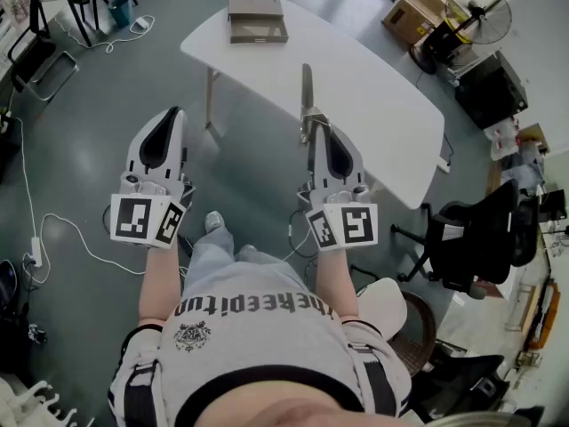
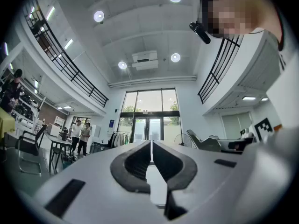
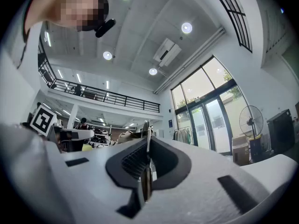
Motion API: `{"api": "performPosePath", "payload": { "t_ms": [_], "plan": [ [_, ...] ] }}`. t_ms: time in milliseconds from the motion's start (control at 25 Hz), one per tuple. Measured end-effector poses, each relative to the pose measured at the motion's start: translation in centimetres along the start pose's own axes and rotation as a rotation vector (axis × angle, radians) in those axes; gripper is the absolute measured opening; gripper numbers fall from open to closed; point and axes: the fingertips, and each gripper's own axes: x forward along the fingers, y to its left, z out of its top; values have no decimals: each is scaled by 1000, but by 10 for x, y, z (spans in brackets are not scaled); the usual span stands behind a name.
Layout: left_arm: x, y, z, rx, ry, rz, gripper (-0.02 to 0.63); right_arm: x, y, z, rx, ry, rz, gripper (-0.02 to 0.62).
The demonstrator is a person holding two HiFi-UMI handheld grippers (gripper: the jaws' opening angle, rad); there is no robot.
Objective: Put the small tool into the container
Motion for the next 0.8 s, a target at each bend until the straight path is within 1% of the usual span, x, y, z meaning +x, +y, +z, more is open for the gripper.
{"api": "performPosePath", "payload": {
  "t_ms": [320, 520, 800],
  "plan": [
    [4, 3, -2, -2, -1, 0, 12, 5, -2, -3, -3, 1, -4, 3],
    [12, 18, -5, -7, -1, -2, 12, 20, 1, -8, 14, 4, -11, 3],
    [39, 48, -7, -15, 2, -19, 12, 55, -3, -16, 56, 2, -48, 2]
  ]
}}
